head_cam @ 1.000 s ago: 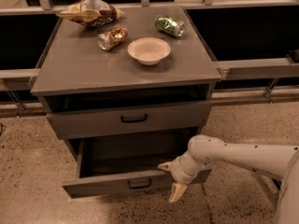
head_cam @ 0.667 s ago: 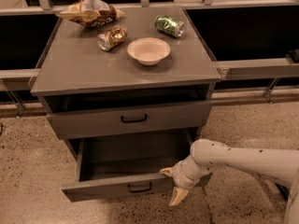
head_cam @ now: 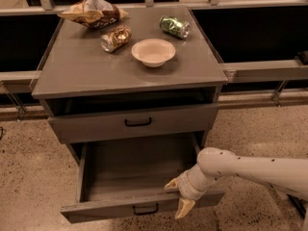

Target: Open middle drawer

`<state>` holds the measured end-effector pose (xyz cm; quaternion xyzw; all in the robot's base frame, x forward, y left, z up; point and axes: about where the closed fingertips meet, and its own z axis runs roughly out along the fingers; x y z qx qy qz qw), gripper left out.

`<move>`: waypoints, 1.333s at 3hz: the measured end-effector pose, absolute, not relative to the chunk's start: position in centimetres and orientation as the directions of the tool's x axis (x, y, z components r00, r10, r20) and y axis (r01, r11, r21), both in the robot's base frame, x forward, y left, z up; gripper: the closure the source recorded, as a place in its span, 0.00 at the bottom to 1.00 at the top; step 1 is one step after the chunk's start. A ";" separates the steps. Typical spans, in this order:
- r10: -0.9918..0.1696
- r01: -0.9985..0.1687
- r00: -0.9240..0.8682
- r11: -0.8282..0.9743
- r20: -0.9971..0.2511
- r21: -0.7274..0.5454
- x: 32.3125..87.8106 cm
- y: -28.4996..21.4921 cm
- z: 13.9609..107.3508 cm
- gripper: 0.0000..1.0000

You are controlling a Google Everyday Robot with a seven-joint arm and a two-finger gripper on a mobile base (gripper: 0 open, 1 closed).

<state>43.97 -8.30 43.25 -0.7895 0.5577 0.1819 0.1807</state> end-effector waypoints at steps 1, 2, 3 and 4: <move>-0.800 -0.934 0.347 -0.340 -0.490 -0.106 42.9 -7.8 45.0 0.30; -0.795 -0.927 0.367 -0.355 -0.483 -0.121 42.7 -7.5 46.1 0.30; -0.799 -0.933 0.352 -0.344 -0.487 -0.108 42.2 -8.0 45.7 0.34; -0.809 -0.945 0.313 -0.318 -0.497 -0.077 40.9 -9.2 44.5 0.35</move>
Offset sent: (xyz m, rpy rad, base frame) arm -0.0130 0.0100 0.0436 0.0054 -0.0642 0.0608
